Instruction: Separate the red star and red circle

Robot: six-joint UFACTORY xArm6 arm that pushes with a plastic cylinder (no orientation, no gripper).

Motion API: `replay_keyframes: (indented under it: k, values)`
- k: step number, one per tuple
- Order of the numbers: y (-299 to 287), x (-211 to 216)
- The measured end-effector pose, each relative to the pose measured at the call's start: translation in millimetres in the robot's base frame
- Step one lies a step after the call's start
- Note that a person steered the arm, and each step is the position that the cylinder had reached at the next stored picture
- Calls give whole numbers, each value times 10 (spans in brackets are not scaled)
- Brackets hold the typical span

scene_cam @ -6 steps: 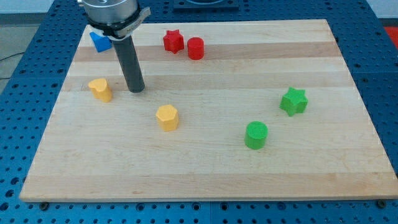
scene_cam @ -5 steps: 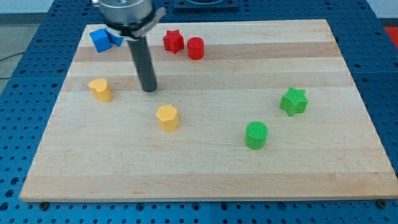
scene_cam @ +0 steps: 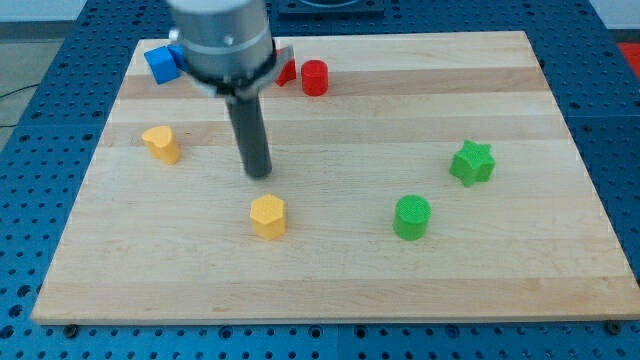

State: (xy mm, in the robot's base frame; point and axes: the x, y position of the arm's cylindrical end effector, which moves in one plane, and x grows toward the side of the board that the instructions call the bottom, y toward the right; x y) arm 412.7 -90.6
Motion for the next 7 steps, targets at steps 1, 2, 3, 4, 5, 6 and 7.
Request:
replay_keyframes:
  k: [1, 2, 3, 4, 5, 6, 7]
  values:
    - [-192, -861]
    - [-379, -892]
    - [-465, -539]
    - [-181, -223]
    - [923, -465]
    - [1475, -1240]
    - [821, -1673]
